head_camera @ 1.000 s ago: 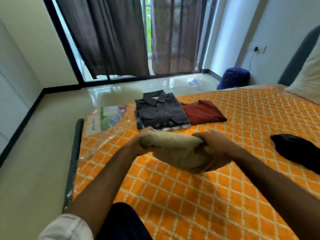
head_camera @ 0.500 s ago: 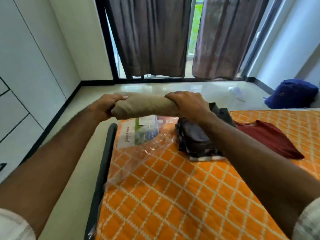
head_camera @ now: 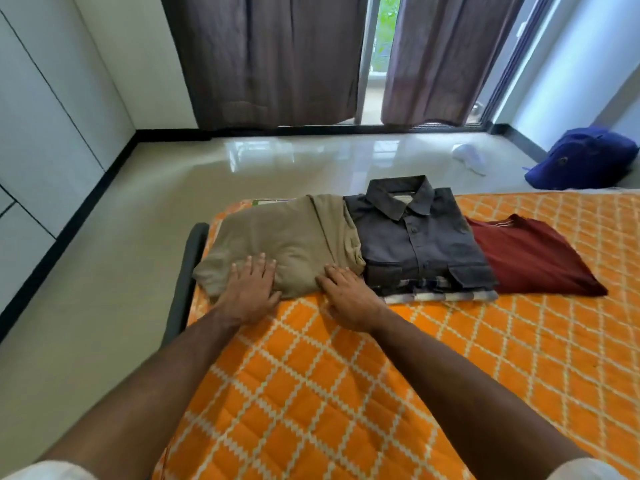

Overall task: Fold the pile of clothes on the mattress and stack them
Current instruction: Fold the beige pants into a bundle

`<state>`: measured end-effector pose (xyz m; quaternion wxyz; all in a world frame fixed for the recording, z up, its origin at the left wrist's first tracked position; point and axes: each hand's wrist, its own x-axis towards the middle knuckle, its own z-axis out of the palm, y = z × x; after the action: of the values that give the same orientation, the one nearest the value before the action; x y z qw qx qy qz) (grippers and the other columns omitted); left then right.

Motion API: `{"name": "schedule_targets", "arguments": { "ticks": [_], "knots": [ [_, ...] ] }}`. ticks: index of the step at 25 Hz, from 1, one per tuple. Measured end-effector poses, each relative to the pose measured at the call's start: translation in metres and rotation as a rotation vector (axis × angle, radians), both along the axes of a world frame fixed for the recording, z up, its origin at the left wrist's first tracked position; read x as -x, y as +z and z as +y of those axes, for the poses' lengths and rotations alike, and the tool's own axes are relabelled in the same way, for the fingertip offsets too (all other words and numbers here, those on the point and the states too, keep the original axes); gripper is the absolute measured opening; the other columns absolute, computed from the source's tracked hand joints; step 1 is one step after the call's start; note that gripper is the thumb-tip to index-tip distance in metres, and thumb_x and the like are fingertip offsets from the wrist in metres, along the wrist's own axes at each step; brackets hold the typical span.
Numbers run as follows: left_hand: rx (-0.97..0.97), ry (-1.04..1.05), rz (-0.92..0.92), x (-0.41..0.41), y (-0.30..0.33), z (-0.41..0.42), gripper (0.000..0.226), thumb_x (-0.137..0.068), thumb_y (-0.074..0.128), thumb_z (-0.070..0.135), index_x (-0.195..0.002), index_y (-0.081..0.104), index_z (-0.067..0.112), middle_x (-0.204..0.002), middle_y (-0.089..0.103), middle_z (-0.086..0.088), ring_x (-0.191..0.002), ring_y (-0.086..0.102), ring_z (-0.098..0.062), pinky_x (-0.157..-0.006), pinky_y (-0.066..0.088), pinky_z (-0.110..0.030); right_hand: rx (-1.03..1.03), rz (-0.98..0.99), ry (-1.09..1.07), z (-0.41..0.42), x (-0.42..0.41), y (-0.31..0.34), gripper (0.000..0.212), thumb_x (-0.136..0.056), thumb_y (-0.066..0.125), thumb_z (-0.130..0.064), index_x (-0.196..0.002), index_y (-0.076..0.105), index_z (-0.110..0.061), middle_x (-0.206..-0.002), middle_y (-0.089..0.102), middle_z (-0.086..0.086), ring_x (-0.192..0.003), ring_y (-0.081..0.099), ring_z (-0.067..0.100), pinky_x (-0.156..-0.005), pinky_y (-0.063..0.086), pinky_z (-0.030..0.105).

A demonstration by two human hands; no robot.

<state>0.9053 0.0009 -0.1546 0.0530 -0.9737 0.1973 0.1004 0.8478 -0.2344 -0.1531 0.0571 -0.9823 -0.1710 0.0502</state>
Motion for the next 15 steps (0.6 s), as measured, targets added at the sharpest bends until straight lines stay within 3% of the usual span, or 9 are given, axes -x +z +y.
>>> {"name": "schedule_targets", "arguments": {
  "ticks": [2,4,6,7,11,13,15],
  "knots": [
    [0.006,-0.062,-0.036,0.014,0.016,-0.02,0.071,-0.098,0.046,0.042,-0.158,0.019,0.015,-0.164,0.023,-0.012,-0.148,0.029,-0.032,-0.116,0.03,-0.054,-0.114,-0.008,0.038,-0.025,0.029,0.013,0.065,-0.092,0.053,-0.014,-0.154,0.035,-0.009,-0.159,0.031,0.017,-0.147,0.03,0.034,-0.122,0.027,0.044],
    [0.077,-0.242,-0.119,0.037,0.026,-0.055,0.062,-0.087,0.05,0.033,-0.145,0.045,0.012,-0.146,0.051,-0.015,-0.126,0.056,-0.034,-0.097,0.049,-0.05,-0.156,-0.016,0.033,-0.065,0.08,0.024,0.062,-0.09,0.054,-0.011,-0.151,0.041,-0.012,-0.157,0.035,0.013,-0.143,0.035,0.03,-0.117,0.034,0.04],
    [0.136,-0.422,-0.218,0.067,0.028,-0.094,0.059,-0.073,0.044,0.028,-0.127,0.063,0.013,-0.126,0.065,-0.013,-0.102,0.067,-0.034,-0.077,0.054,-0.044,-0.1,-0.025,-0.03,-0.117,0.137,0.029,0.058,-0.091,0.055,-0.013,-0.148,0.043,-0.014,-0.157,0.037,0.012,-0.139,0.039,0.031,-0.112,0.037,0.041],
    [0.169,-0.502,-0.257,0.087,0.03,-0.123,0.055,-0.071,0.049,0.024,-0.122,0.066,0.014,-0.123,0.067,-0.011,-0.1,0.067,-0.033,-0.074,0.054,-0.043,-0.067,-0.016,-0.125,-0.154,0.173,0.031,0.058,-0.091,0.056,-0.013,-0.148,0.044,-0.014,-0.157,0.036,0.013,-0.139,0.04,0.032,-0.112,0.037,0.042],
    [0.246,-0.792,-0.172,0.184,0.026,-0.269,0.056,-0.061,0.081,0.018,-0.115,0.067,0.024,-0.123,0.066,-0.006,-0.103,0.067,-0.028,-0.075,0.055,-0.043,0.0,0.002,-0.675,-0.314,0.34,0.035,0.061,-0.086,0.058,-0.008,-0.146,0.046,-0.01,-0.156,0.037,0.017,-0.141,0.039,0.036,-0.115,0.032,0.04],
    [0.222,-0.877,-0.061,0.233,0.018,-0.337,0.053,-0.071,0.075,0.025,-0.122,0.061,0.028,-0.135,0.058,-0.004,-0.115,0.063,-0.027,-0.085,0.053,-0.045,0.054,0.001,-0.91,-0.379,0.418,0.035,0.061,-0.086,0.058,-0.01,-0.146,0.047,-0.012,-0.156,0.037,0.017,-0.142,0.039,0.036,-0.116,0.031,0.04],
    [0.197,-0.926,0.029,0.285,0.011,-0.404,0.05,-0.088,0.06,0.031,-0.137,0.051,0.029,-0.152,0.042,-0.003,-0.136,0.047,-0.027,-0.103,0.042,-0.047,0.137,-0.014,-1.092,-0.434,0.481,0.035,0.061,-0.088,0.059,-0.012,-0.147,0.045,-0.015,-0.157,0.033,0.017,-0.143,0.036,0.036,-0.113,0.034,0.044]
  ]
}}
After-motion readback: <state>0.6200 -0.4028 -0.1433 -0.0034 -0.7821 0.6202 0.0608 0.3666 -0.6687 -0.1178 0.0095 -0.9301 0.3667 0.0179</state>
